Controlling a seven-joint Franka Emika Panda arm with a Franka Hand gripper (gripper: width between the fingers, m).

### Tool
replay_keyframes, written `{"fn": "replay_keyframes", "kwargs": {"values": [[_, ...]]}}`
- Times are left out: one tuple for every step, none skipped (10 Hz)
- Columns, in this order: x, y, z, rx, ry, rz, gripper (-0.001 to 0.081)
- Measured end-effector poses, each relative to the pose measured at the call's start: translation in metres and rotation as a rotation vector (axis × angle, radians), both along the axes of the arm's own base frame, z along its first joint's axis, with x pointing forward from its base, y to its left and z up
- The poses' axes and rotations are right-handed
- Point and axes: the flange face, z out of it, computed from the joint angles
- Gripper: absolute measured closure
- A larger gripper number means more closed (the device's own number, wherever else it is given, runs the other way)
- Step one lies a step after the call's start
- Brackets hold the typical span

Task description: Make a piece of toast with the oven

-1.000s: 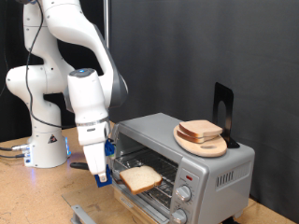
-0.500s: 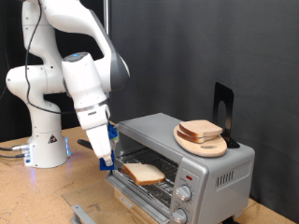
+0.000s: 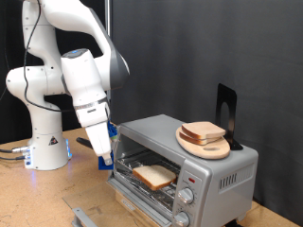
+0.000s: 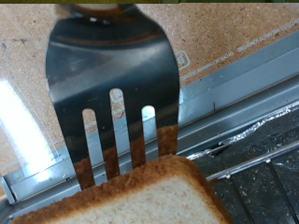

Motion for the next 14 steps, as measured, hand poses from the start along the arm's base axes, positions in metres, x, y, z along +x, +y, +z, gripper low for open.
{"fn": "replay_keyframes", "kwargs": {"values": [[0.0,0.0,0.001,0.001,0.001,0.0,0.0441],[0.0,-0.002,0.001,-0.005,0.006,0.0,0.0441],[0.0,-0.004,0.001,-0.015,0.01,-0.003,0.0441],[-0.001,-0.007,0.0,-0.03,0.016,-0.008,0.0441],[-0.001,-0.012,-0.001,-0.043,0.025,-0.012,0.0441],[-0.003,-0.016,-0.005,-0.051,0.035,-0.019,0.0441],[-0.004,-0.021,-0.009,-0.061,0.047,-0.025,0.0441],[-0.006,-0.027,-0.012,-0.066,0.057,-0.034,0.0441],[-0.007,-0.032,-0.015,-0.06,0.065,-0.046,0.0441],[-0.01,-0.038,-0.017,-0.034,0.075,-0.062,0.0441],[-0.012,-0.047,-0.017,0.011,0.089,-0.072,0.0441],[-0.014,-0.056,-0.015,0.056,0.099,-0.081,0.0441],[-0.014,-0.064,-0.01,0.11,0.095,-0.099,0.0441],[-0.014,-0.072,-0.003,0.169,0.077,-0.121,0.0441]]}}
